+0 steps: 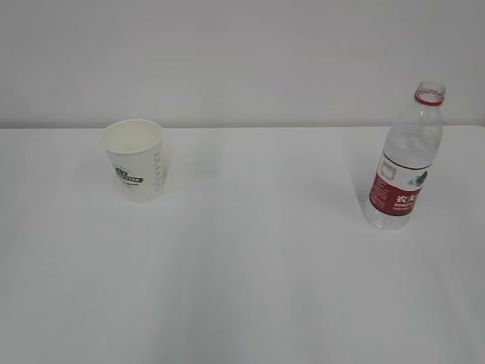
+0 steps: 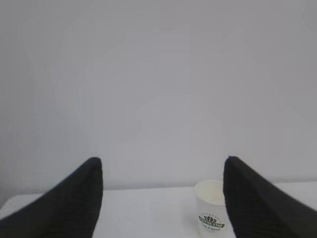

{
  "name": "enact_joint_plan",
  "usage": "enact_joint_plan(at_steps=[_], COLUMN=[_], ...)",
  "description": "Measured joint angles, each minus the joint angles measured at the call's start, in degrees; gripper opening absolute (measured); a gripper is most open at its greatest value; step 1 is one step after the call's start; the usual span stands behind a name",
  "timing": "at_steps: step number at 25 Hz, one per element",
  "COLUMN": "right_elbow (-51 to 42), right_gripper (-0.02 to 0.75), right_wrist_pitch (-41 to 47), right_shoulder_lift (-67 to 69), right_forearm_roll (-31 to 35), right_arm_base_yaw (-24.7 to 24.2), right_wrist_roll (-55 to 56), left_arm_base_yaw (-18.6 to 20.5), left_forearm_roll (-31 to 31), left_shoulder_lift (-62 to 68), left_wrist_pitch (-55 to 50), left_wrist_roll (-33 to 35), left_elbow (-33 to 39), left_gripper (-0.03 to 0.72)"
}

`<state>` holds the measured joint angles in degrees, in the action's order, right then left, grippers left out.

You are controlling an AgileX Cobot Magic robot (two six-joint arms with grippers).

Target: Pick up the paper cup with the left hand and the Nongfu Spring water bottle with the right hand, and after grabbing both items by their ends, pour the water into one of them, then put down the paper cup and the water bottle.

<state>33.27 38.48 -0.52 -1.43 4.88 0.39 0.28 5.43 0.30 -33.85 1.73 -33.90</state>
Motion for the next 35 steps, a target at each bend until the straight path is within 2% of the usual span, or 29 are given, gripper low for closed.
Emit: enact_joint_plan(at_steps=[9, 18, 35], right_elbow=[0.0, 0.0, -0.1], right_gripper=[0.535, 0.535, 0.535], right_wrist_pitch=[-4.8, -5.39, -21.08], right_shoulder_lift=[0.0, 6.17, 23.9], right_forearm_roll=[-0.13, -0.99, -1.01], right_arm_base_yaw=[0.0, 0.0, 0.0], right_wrist_roll=[-1.18, -1.26, -1.26], left_arm_base_yaw=[0.0, 0.0, 0.0], left_forearm_roll=[-1.78, -2.32, -5.43], left_shoulder_lift=[0.22, 7.64, 17.65], left_wrist_pitch=[3.4, 6.76, 13.99], left_wrist_roll=[0.0, 0.0, 0.0], left_elbow=[0.0, 0.0, 0.0], left_gripper=[0.549, 0.536, 0.524])
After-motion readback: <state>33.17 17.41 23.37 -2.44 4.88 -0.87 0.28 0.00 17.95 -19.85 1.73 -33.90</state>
